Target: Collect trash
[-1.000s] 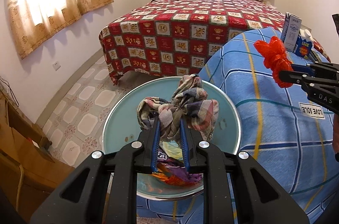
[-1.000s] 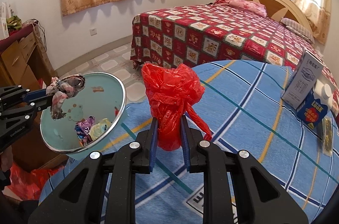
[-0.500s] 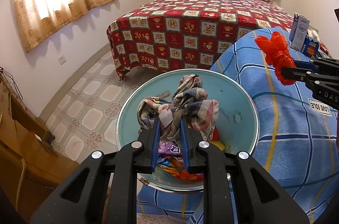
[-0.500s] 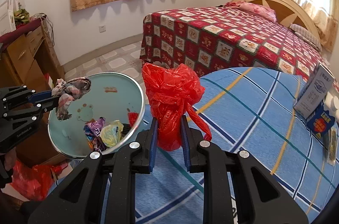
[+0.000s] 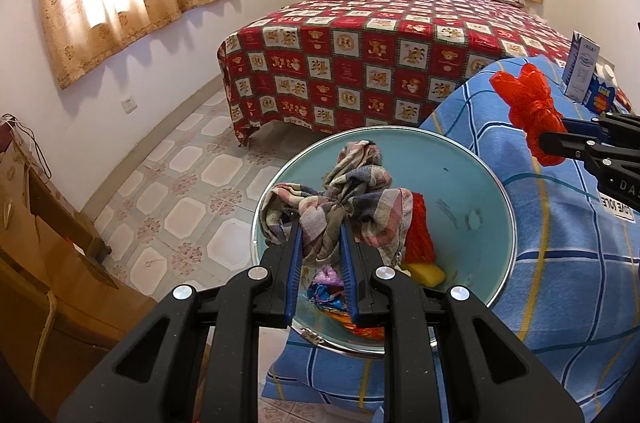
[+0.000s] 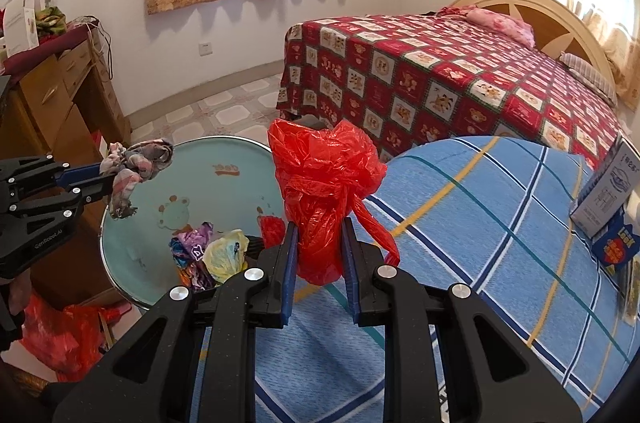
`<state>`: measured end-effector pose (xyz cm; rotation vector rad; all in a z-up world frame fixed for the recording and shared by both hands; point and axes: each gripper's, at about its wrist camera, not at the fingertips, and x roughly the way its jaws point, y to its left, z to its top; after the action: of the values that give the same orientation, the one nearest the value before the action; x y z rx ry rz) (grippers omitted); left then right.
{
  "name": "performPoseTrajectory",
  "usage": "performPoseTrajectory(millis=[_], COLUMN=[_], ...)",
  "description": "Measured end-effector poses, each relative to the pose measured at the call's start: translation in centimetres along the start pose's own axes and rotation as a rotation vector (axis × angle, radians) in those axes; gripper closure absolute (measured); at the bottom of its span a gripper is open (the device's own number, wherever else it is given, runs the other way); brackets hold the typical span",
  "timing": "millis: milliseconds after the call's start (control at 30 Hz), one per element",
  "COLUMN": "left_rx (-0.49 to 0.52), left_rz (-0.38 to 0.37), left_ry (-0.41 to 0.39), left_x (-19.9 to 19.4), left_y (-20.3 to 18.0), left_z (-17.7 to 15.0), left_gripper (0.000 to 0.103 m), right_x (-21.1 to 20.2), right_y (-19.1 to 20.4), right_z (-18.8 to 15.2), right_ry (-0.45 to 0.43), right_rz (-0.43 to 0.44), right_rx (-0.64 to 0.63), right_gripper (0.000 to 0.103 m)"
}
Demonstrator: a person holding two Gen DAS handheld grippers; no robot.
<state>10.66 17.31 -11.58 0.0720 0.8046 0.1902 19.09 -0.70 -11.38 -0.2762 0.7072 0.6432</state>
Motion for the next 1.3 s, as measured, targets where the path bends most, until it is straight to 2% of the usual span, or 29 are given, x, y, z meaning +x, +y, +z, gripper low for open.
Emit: performPoseTrajectory(millis=[567, 633, 667, 700, 767, 833, 967, 1033, 1133, 1300], left_rx=[-0.027, -0.035, -0.039, -0.047, -0.053, -0.051, -0.069, -0.07, -0.084, -0.081], left_rz=[0.009, 0.011, 0.011, 0.016, 0.017, 0.02, 0.022, 0.015, 0.002, 0.0], left_ry=[-0.007, -0.008, -0.011, -0.016, -0.023, -0.028, -0.059, -0.069, -0.104, -0.14], left_x=[-0.2, -0.3, -0.4, -0.5, -0.7, -0.8, -1.6, -2.0, -3.1, -4.5], left_y=[0.7, 0.9, 0.9, 1.0, 1.2, 1.1, 1.0, 0.9, 0.7, 0.3], left_z=[0.3, 0.4, 0.4, 0.5, 0.6, 0.7, 0.9, 1.1, 1.4, 1.8], left_gripper=[0.083, 0.075, 0.071, 0.068, 0.056, 0.054, 0.032, 0.031, 0.022, 0.016], right_x=[0.4, 0.2, 0.2, -0.1, -0.1, -0.2, -1.1, -1.8, -3.2, -4.7], right_y=[1.5, 1.7, 1.6, 1.7, 2.0, 2.2, 1.9, 1.8, 1.3, 0.7], right_z=[0.8, 0.9, 0.9, 0.9, 0.9, 0.9, 1.0, 1.0, 0.7, 0.3], right_ry=[-0.005, -0.021, -0.027, -0.043, -0.049, -0.051, -0.075, -0.095, -0.128, -0.153], right_rz=[0.032, 0.061, 0.066, 0.074, 0.072, 0.071, 0.06, 0.054, 0.048, 0.032], right_rx=[-0.044, -0.054, -0.057, -0.059, -0.061, -0.06, -0.034, -0.019, -0.002, 0.01], right_gripper=[0.081, 0.078, 0.069, 0.052, 0.04, 0.039, 0.036, 0.035, 0.029, 0.028])
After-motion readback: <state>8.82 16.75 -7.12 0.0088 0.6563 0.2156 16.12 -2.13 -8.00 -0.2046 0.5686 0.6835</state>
